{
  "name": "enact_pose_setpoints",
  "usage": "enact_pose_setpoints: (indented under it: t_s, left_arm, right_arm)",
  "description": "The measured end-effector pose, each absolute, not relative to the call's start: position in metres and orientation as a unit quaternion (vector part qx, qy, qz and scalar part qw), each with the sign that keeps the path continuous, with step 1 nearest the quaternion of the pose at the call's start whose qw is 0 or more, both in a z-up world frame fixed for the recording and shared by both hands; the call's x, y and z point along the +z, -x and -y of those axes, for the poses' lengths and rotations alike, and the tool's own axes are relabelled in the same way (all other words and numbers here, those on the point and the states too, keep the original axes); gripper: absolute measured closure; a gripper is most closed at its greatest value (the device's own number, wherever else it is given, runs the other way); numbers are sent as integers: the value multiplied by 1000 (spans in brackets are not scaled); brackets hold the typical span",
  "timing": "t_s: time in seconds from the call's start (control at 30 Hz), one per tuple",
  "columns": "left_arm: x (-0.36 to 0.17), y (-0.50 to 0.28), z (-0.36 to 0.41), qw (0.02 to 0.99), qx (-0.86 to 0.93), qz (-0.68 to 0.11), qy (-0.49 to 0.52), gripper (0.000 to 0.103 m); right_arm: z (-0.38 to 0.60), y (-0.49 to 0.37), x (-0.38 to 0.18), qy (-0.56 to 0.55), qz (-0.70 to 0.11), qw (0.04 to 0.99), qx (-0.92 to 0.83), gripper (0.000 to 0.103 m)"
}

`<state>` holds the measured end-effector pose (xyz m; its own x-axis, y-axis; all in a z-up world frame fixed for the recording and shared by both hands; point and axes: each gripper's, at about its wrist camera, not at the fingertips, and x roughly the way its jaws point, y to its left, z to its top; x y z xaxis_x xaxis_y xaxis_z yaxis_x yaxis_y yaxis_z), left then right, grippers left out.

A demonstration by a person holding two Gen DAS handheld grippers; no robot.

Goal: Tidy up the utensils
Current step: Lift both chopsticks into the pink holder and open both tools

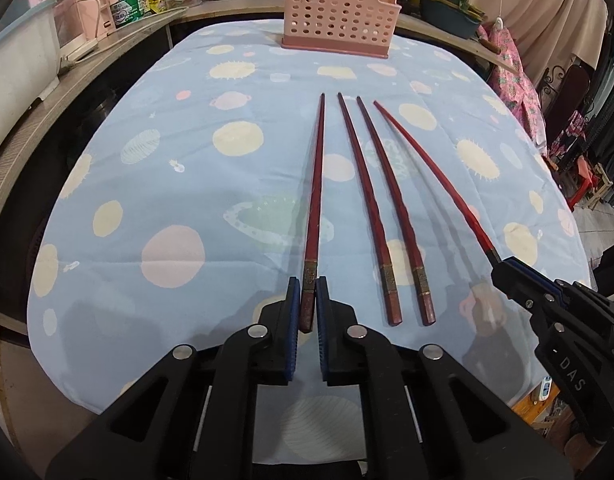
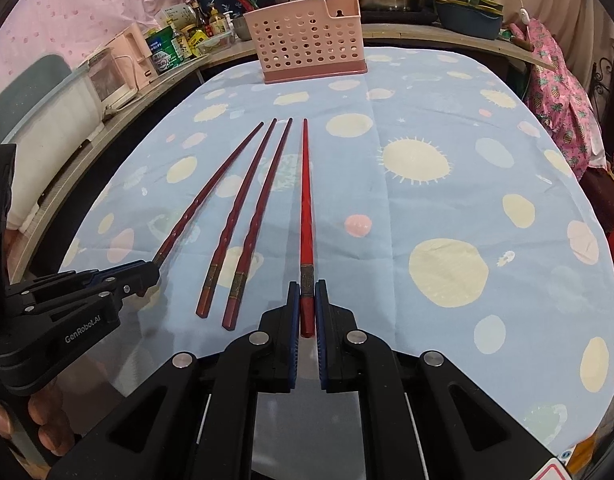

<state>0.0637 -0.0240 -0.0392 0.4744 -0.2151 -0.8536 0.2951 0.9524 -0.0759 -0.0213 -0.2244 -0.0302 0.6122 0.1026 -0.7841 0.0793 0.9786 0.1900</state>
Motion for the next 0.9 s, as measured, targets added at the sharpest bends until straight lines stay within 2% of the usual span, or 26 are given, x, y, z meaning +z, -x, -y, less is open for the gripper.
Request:
enact_pose_setpoints:
  t_s: [0.53,0.9]
  left_arm:
    - [43,-77,11,892,-157,-423,-2,96]
    - [108,-125,9,919,-152,-363,13,96]
  right_arm:
    - [253,10,68,-117,-344,932,5,96]
    - [276,-30,125,-123,-283,951,5,96]
